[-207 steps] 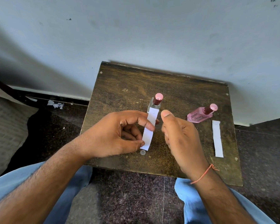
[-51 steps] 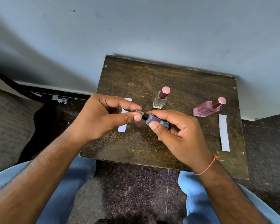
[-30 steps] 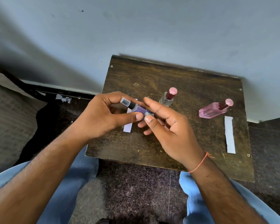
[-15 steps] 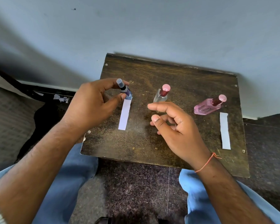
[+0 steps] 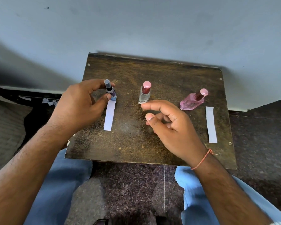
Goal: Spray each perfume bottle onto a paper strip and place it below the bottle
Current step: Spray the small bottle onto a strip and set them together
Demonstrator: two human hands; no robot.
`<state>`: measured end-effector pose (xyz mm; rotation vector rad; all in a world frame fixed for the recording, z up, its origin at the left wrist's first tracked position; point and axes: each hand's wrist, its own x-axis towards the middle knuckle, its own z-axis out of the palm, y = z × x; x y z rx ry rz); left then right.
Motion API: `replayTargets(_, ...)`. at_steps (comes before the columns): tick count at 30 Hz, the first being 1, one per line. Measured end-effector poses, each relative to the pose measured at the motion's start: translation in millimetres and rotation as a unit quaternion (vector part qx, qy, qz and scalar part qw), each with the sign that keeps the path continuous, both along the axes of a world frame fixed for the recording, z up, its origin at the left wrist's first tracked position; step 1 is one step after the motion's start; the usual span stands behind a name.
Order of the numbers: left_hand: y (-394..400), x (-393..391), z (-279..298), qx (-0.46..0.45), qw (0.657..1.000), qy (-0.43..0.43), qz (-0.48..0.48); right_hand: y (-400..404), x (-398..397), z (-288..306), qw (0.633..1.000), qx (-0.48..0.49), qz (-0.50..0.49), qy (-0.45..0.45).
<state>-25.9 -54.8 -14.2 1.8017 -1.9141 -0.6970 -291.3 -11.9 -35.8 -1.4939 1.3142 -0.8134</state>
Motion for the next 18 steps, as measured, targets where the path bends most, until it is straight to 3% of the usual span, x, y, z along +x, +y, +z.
replayTargets(18,-0.3,7.5,-7.5,-0.028,0.999,0.000,-0.016,-0.8,4.3,-3.2,1.000,0.002,0.005,0.006)
